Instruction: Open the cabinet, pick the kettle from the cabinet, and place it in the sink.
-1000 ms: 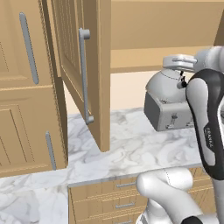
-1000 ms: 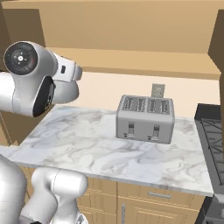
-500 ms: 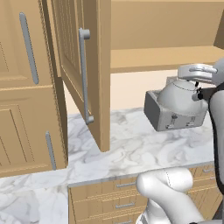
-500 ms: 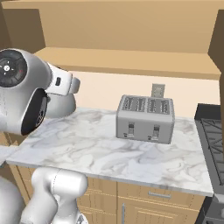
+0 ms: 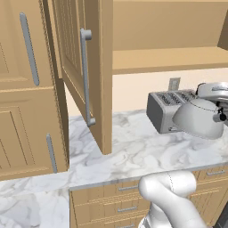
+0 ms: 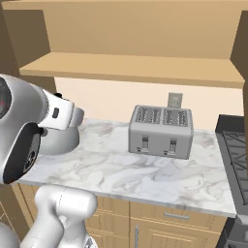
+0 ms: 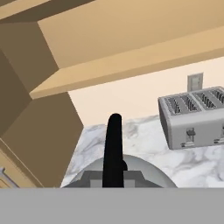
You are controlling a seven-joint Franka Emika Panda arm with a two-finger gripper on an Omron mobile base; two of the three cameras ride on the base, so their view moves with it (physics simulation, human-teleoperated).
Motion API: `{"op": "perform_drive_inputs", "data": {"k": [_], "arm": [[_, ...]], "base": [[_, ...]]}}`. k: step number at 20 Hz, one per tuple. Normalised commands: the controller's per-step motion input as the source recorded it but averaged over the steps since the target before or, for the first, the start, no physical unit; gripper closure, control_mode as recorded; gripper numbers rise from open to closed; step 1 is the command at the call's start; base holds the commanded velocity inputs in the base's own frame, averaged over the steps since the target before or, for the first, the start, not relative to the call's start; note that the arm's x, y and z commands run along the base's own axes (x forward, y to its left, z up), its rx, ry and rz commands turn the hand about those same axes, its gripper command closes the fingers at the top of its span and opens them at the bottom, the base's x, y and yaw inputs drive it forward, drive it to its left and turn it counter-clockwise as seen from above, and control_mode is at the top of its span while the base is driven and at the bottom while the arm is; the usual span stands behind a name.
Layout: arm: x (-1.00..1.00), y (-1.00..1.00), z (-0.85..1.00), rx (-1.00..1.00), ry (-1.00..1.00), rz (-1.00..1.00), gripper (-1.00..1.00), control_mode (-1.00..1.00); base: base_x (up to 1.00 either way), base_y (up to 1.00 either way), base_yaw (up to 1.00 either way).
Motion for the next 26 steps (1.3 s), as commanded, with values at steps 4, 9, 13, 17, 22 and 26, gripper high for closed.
{"op": "perform_drive_inputs", "data": {"k": [4,9,13,17,22,26], "arm": [[-0.53,-0.09,-0.19,0.00,0.07,-0.01,1.00,-1.00],[-0.48,-0.05,-0.21,0.00,0.09,-0.01,1.00,-1.00],[0.00,0.00,0.00,0.00,0.00,0.00,1.00,1.00],[0.00,0.00,0.00,0.00,0.00,0.00,1.00,1.00],[0.00,0.00,0.00,0.00,0.00,0.00,1.00,1.00],[0.00,0.00,0.00,0.00,0.00,0.00,1.00,1.00]], "base": [[0.00,0.00,0.00],[0.00,0.00,0.00],[-0.43,-0.08,-0.01],[-0.36,0.00,-0.01],[-0.43,-0.04,-0.01],[-0.53,-0.25,-0.01]]}}
